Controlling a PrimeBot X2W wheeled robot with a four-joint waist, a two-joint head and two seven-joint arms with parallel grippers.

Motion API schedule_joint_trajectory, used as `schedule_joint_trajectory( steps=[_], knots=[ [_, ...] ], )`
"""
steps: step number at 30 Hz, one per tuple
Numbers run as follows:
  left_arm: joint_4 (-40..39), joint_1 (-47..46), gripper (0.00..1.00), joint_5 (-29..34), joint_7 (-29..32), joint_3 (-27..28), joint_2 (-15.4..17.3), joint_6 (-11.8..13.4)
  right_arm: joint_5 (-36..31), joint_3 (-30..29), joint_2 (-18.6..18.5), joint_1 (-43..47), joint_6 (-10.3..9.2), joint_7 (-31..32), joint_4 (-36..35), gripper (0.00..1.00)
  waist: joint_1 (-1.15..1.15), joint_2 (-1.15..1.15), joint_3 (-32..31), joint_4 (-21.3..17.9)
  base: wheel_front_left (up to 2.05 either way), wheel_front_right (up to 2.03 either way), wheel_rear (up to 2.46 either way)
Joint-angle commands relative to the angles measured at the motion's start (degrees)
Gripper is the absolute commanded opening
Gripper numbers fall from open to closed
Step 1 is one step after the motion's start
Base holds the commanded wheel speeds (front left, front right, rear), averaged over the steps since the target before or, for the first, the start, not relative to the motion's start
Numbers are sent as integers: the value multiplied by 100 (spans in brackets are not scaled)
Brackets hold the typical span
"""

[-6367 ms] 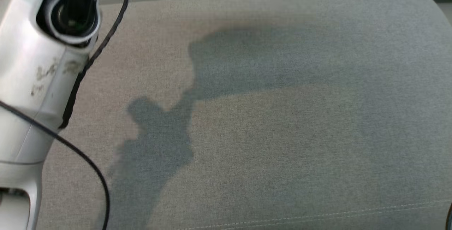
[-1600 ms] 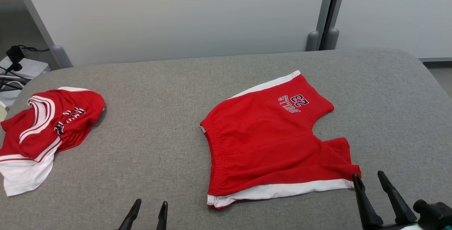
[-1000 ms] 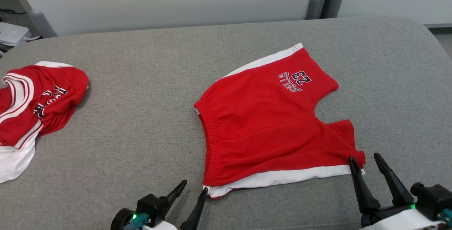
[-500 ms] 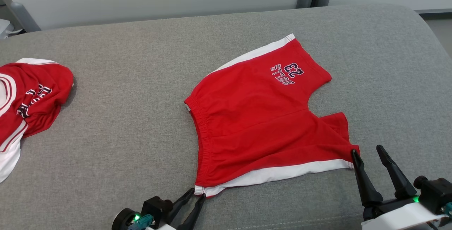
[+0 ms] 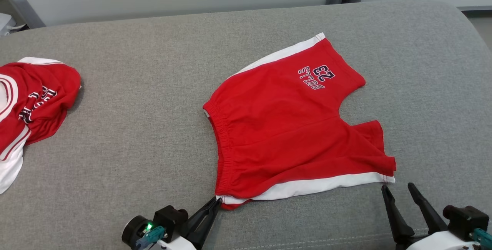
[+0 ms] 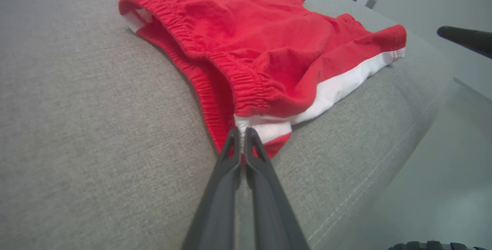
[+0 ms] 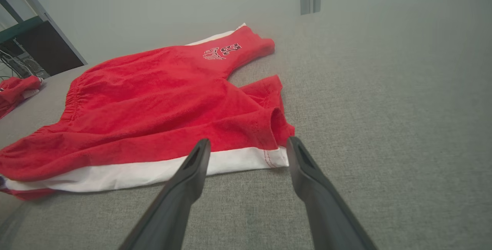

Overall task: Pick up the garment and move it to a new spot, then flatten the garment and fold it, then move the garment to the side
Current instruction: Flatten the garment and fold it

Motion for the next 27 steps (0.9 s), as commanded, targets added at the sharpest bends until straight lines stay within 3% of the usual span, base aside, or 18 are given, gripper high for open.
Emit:
schedule_joint_trajectory(
  steps=[1, 10, 13, 15, 19, 20, 24, 27],
  knots=[
    [-195, -249, 0, 15, -35, 210, 128, -40, 164, 238, -153, -224, 0, -77, 275, 100, 0, 0, 48, 37, 0, 0, 0],
    [-356, -224, 0, 60, -35, 288, 218, -40, 431, 581, -234, -972, 0, -77, 1462, 100, 0, 0, 142, 136, 0, 0, 0],
    [-381, -237, 0, 74, -35, 300, 214, -40, 552, 768, -254, -1148, 0, -77, 1786, 91, 0, 0, 155, 191, 0, 0, 0],
    [-389, -244, 0, 80, -35, 298, 206, -40, 654, 922, -280, -1231, 0, -77, 1994, 69, 0, 0, 160, 226, 0, 0, 0],
    [-423, -256, 0, 91, -35, 318, 199, -40, 862, 1135, -312, -1359, 0, -77, 2226, 35, 0, 0, 182, 258, 0, 0, 0],
    [-435, -259, 0, 92, -35, 330, 197, -40, 890, 1173, -324, -1390, 0, -77, 2253, 0, 0, 0, 190, 255, 0, 0, 0],
    [-554, -265, 0, 77, -35, 381, 206, -41, 994, 1349, -425, -1491, 0, -77, 2219, 0, 0, 0, 180, 225, 0, 0, 0],
    [-843, -249, 0, -81, -35, 501, 214, -41, 1249, 1186, -539, -1462, 0, -77, 1790, 0, 0, 0, 116, 203, 0, 0, 0]
  ],
)
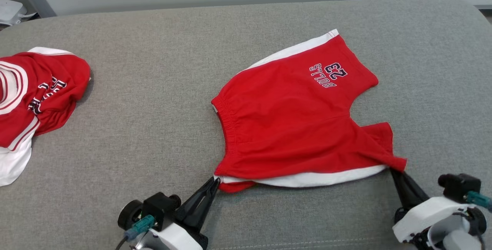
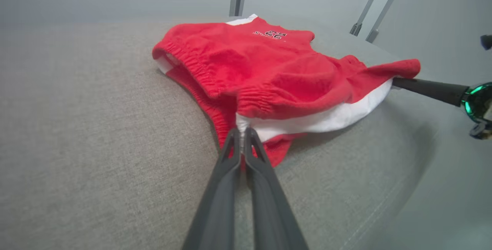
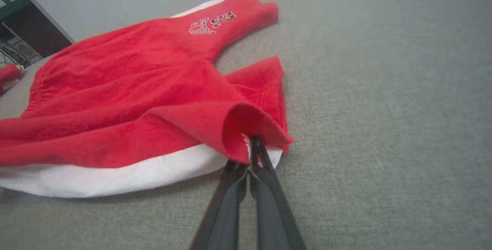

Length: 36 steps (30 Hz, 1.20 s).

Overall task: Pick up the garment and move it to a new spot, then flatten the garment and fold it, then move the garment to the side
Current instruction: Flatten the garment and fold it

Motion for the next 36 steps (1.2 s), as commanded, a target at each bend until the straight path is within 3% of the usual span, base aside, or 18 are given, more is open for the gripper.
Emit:
schedule_joint_trajectory(
  steps=[1, 9, 15, 19, 24, 27, 32, 36],
  knots=[
    [-312, -238, 0, -125, -35, 273, 109, -41, 161, -27, -214, -20, 0, -78, -368, 0, 0, 0, -59, -25, 0, 0, 0],
    [-1443, -210, 0, -746, 61, 372, 696, -41, 727, -490, -910, 153, 0, -78, -1764, 0, 0, 0, -384, -146, 0, 0, 0],
    [-2256, -97, 0, -1264, 755, 257, 1106, -41, 961, -593, -1382, 470, 0, 272, -2401, 0, 0, 0, -490, -150, 0, 0, 0],
    [-2808, 241, 0, -1589, 1395, 80, 1239, 40, 996, -991, -1555, 1082, 0, 780, -2929, 0, 0, 0, -488, -138, 0, 0, 0],
    [-3058, 432, 0, -1907, 1477, 143, 1140, 159, 876, -1372, -1345, 1268, 0, 1067, -3164, 0, 0, 0, -437, -133, 0, 0, 0],
    [-3008, 457, 0, -2539, 1570, 153, 928, 89, 843, -1482, -1004, 1001, 0, 1373, -3026, 0, 0, 0, -347, -98, 0, 0, 0],
    [-2517, 134, 0, -3199, 1696, 126, 641, 12, 610, -1476, -610, 26, 0, 1809, -2241, 0, 0, 0, -119, 56, 0, 0, 0],
    [-1822, -191, 0, -3867, 1644, 395, 105, 24, 409, -1323, -467, -850, 0, 1820, -1420, 0, 0, 0, 99, 261, 0, 0, 0]
  ],
)
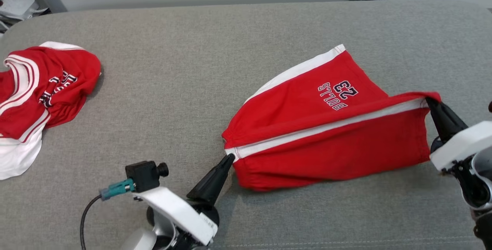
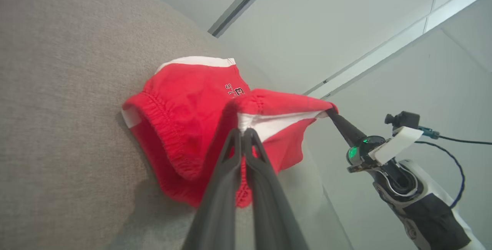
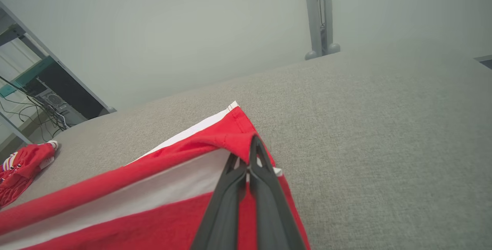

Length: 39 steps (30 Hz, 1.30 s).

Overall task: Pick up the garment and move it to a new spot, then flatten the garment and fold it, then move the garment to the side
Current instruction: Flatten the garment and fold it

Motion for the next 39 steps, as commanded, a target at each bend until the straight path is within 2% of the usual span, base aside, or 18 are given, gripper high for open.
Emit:
schedule_joint_trajectory(
  steps=[1, 5, 11, 17, 24, 34, 35, 36, 37, 39],
  knots=[
    [-28, -342, 0, -168, 8, 251, -41, -32, -87, 105, -126, -229, 0, -71, 29, 0, 0, 0, 160, 162, 0, 0, 0],
    [531, -822, 0, -519, 31, 376, -383, -49, -327, 342, -153, -969, 0, -353, 769, 0, 0, 0, 401, 378, 0, 0, 0],
    [1137, -1453, 0, -651, -113, 455, -639, -69, -675, 799, -156, -1997, 0, -719, 1735, 0, 0, 0, 755, 566, 0, 0, 0],
    [1602, -1927, 0, -799, -83, 415, -761, -81, -904, 1354, -63, -2881, 0, -883, 2632, 0, 0, 0, 1069, 693, 0, 0, 0],
    [1896, -2339, 0, -953, -94, 250, -845, -90, -982, 1708, 86, -3670, 0, -1055, 3635, 0, 0, 0, 1363, 849, 0, 0, 0],
    [2061, -2618, 0, -1052, -255, -45, -871, -92, -865, 2073, 267, -4125, 0, -1280, 4421, 0, 0, 0, 1527, 949, 0, 0, 0],
    [2079, -2636, 2, -1067, -273, -76, -872, -92, -851, 2097, 273, -4157, 0, -1321, 4484, 0, 0, 0, 1534, 955, 0, 0, 0],
    [2100, -2654, 28, -1073, -287, -113, -871, -92, -837, 2121, 279, -4184, 0, -1362, 4542, 0, 0, 0, 1537, 958, 0, 0, 0],
    [2119, -2669, 39, -1079, -305, -150, -870, -93, -823, 2140, 284, -4205, 0, -1402, 4603, 0, 0, 0, 1534, 959, 0, 0, 0],
    [2162, -2688, 49, -1112, -351, -201, -867, -93, -805, 2167, 298, -4249, 0, -1514, 4703, 0, 0, 0, 1528, 953, 0, 0, 0]
  ],
)
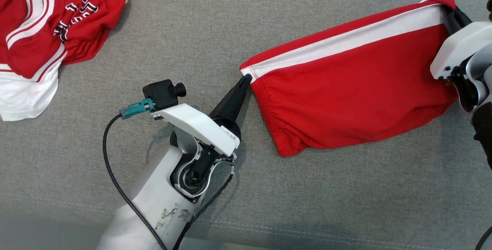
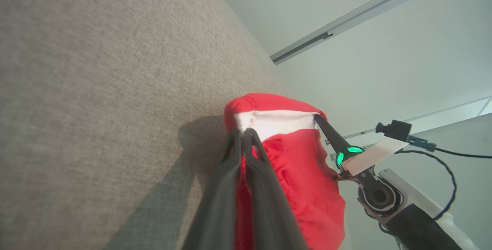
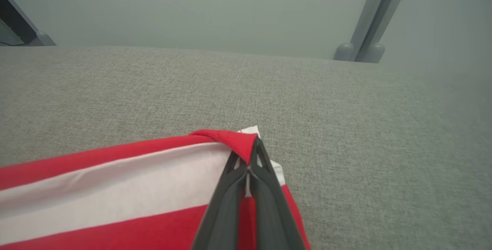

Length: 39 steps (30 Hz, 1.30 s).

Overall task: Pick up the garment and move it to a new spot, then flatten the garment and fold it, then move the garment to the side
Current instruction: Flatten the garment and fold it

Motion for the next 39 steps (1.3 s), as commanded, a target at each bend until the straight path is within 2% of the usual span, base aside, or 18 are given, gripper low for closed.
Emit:
schedule_joint_trajectory(
  steps=[1, 2, 3, 4, 5, 9, 12, 16, 21, 24, 27, 33, 39],
  knots=[
    [-37, -133, 67, -80, -70, 99, 96, -42, 63, 60, 31, -31, -1, -131, 0, 25, 0, 0, -7, -8, 0, 0, 0],
    [-7, -143, 91, -88, -94, 74, 103, -42, 55, 72, 32, -54, -1, -188, 42, 45, 0, 0, -11, -15, 0, 0, 0],
    [29, -153, 100, -100, -118, 54, 106, -42, 42, 88, 40, -73, -1, -240, 76, 73, 0, 0, -16, -22, 0, 0, 0],
    [61, -163, 100, -114, -140, 33, 110, -42, 39, 98, 56, -85, -1, -285, 101, 94, 0, 0, -22, -31, 0, 0, 0],
    [96, -177, 100, -117, -165, 12, 118, -42, 31, 110, 70, -99, -1, -329, 115, 100, 0, 0, -28, -42, 0, 0, 0],
    [194, -258, 100, 97, -484, -111, 223, -42, -24, 97, 76, -134, -1, -457, 50, 100, 0, 0, -92, -94, 0, 0, 0],
    [407, -241, 100, 379, -1039, -97, 328, -42, -116, -223, 32, 29, -1, -476, -540, 100, 0, 0, -243, -175, 0, 0, 0],
    [539, -131, 100, 978, -1372, 77, 461, 44, -438, -766, 108, 578, -1, -478, -1348, 100, 0, 0, -425, -295, 0, 0, 0],
    [35, 414, 100, 2125, -1405, 1113, 361, 268, -989, -1358, 303, 1447, -1, -479, -2203, 100, 0, 0, -716, -385, 0, 0, 0],
    [-360, 890, 100, 2805, -1406, 1678, 212, 289, -1226, -1688, 434, 1985, -1, -479, -2685, 100, 0, 0, -918, -428, 0, 0, 0],
    [-678, 1340, 100, 3174, -1407, 2124, 83, 197, -1394, -2020, 581, 2576, -1, -479, -3163, 100, 0, 0, -1178, -454, 0, 0, 0],
    [-1094, 1935, 100, 3773, -1407, 2499, 27, 139, -1581, -2357, 824, 3549, -1, -479, -3824, 100, 0, 0, -1577, -541, 0, 0, 0],
    [-1607, 2601, 100, 4477, -1407, 2592, 23, 313, -1555, -2606, 1002, 4460, -1, -479, -4298, 100, 0, 0, -1972, -701, 0, 0, 0]
  ],
)
